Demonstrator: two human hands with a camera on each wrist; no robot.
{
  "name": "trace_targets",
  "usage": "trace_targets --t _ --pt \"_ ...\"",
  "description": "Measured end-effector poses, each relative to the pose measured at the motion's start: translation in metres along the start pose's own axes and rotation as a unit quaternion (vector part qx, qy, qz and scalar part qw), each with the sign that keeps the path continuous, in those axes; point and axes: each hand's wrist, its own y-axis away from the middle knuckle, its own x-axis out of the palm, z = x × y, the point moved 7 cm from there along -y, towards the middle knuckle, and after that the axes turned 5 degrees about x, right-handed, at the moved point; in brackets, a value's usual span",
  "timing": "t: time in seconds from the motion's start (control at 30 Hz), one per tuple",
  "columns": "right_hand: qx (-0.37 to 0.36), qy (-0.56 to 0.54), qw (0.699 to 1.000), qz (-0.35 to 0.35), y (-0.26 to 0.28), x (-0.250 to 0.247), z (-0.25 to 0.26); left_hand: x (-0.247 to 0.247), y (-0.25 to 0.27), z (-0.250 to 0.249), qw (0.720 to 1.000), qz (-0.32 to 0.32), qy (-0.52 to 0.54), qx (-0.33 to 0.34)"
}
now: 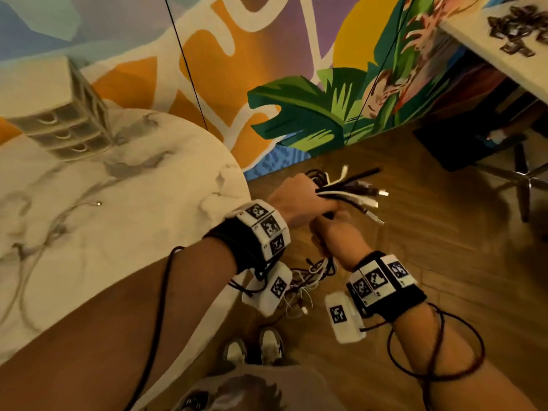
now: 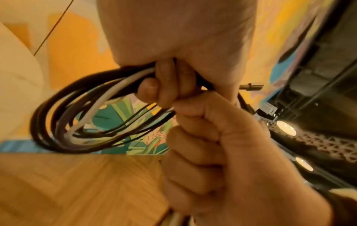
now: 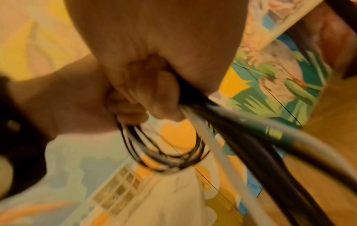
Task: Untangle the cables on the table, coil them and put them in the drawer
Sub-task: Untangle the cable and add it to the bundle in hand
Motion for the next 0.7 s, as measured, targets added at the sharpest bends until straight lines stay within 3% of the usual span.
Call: trace_targets --t 0.1,0.17,0.33,0.47,0.6,0.7 --pt "-0.061 -0.033 0.998 0.003 0.009 0.007 0.012 -0.012 0.001 -0.006 0.998 -0.042 0.039 0.012" --pt "-0.055 -0.033 0.998 -0.007 0.01 0.008 0.001 -0.022 0.004 -0.011 0.996 -0.082 0.038 0.026" --pt "0.093 0.037 0.993 -0.061 -0.012 0.01 -0.088 -0.074 0.01 -0.022 0.984 -0.163 -0.009 0.068" --pt "0.206 0.041 0.978 -0.004 -0.03 0.018 -0.157 -0.12 0.013 -0.051 0.967 -0.219 -0.003 0.127" --pt "0.244 0.094 0.963 -0.062 -0.042 0.005 -0.165 -0.137 0.015 -0.059 0.953 -0.251 0.014 0.167" --pt "0.252 0.107 0.961 -0.049 -0.048 0.004 -0.163 -0.148 0.021 -0.062 0.94 -0.283 0.029 0.188"
